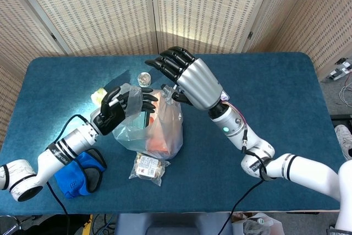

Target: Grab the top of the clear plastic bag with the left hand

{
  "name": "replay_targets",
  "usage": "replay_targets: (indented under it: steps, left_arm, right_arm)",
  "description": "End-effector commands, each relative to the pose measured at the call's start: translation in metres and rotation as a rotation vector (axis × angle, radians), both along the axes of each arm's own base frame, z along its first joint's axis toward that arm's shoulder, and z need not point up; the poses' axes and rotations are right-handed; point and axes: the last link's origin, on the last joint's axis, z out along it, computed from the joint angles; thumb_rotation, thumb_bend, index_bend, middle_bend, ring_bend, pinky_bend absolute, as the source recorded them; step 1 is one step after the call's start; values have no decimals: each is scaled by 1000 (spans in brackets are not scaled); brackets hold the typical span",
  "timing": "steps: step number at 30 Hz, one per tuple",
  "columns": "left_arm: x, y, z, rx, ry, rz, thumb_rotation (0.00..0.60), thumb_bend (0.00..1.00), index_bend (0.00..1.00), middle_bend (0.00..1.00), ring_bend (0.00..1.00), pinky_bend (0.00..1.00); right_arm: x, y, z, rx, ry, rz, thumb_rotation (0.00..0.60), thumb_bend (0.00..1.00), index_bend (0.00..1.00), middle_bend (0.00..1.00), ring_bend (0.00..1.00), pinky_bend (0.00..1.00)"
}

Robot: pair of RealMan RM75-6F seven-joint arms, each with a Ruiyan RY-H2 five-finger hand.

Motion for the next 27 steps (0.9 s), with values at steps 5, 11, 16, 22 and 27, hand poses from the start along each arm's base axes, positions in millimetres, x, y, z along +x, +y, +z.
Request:
replay_targets:
  steps: [5,11,16,22,27]
  left_arm:
    - [6,-4,1,-17,-21,-1,0,281,202,259,264,262]
    - [9,-7,-3,-35,-13,-8,0,281,202,259,265,262]
    - [14,-8,-7,-50,-15,-21,0,281,200,259,265,262]
    - [22,-8,-9,-54,-26,-30,0,281,173,259,265,262]
    - [28,-8,-10,-53,-39,-34,0,281,147,259,265,262]
  right_arm:
    - [3,0,0,-2,-8,0,600,412,217,321,236,262]
    - [7,-1,0,-5,-8,-2,600,412,217,321,236,262]
    - [11,-2,-2,-5,-8,-5,600,412,217,321,236,262]
    - [16,-3,-5,3,-3,-2,600,412,217,321,236,262]
    - [23,-2,-5,6,-8,6,600,412,217,321,236,262]
